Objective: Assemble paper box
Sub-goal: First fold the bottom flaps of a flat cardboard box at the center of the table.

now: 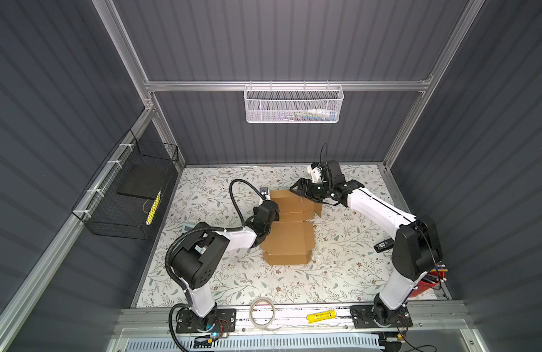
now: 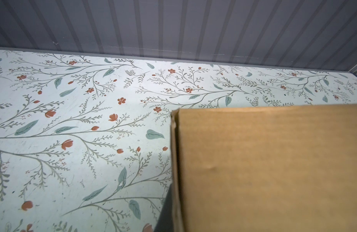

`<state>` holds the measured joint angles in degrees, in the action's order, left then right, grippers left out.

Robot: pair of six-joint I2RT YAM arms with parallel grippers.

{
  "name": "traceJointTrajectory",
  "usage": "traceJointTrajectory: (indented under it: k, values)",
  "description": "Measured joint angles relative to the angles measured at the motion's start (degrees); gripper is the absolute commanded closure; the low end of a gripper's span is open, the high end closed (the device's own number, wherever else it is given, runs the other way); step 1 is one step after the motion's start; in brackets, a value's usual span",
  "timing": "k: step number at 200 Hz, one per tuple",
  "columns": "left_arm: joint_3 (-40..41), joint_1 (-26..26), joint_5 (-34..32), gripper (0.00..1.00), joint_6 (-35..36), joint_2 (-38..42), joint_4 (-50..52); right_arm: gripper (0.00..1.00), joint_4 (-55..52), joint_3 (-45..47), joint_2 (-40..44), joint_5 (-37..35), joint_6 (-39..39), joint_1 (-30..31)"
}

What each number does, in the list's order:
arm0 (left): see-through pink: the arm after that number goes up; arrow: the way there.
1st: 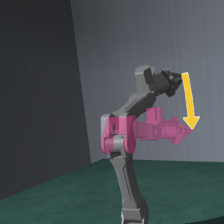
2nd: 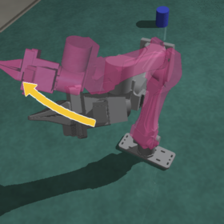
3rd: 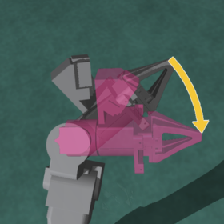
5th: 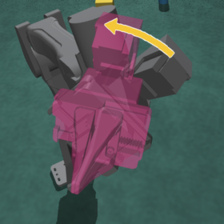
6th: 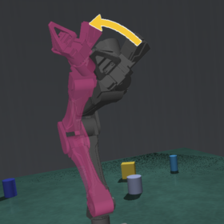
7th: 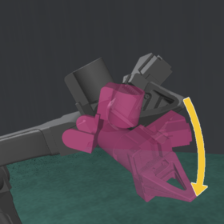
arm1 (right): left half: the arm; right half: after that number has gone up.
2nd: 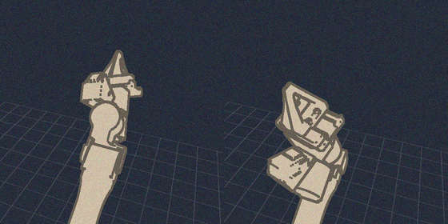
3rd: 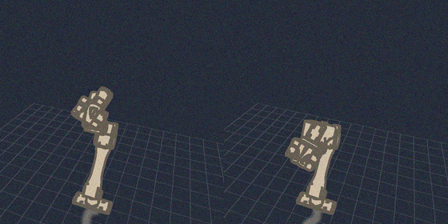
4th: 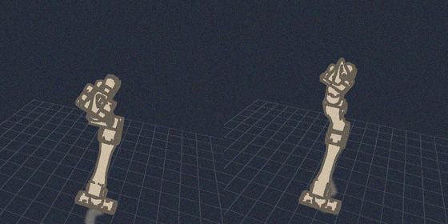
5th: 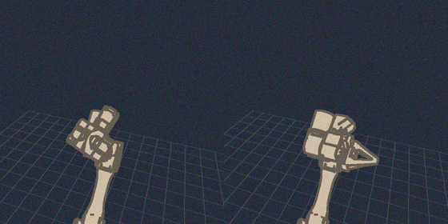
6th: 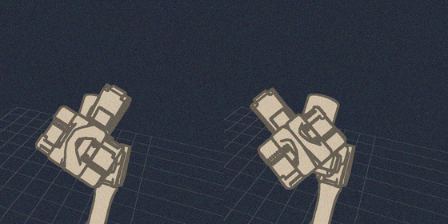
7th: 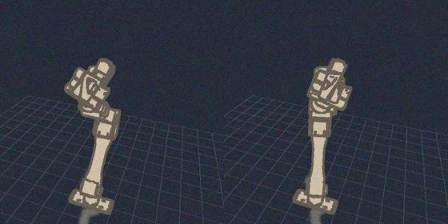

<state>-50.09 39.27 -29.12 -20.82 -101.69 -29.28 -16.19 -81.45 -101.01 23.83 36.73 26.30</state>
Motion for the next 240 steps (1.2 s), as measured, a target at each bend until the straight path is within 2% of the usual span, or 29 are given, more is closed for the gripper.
traceJointTrajectory:
  k: [139, 240]
  values:
    - [-0.2, 0.0, 0.02, 1.0, -2.16, 0.46, 1.53, 0.23, 1.46, 0.0, -2.1, 0.02, 1.49, 1.14]
    - [-2.19, 0.0, -1.55, 1.0, -3.69, 1.01, 7.08, 0.21, 0.09, 8.46, 6.56, -6.05, -1.46, 1.14]
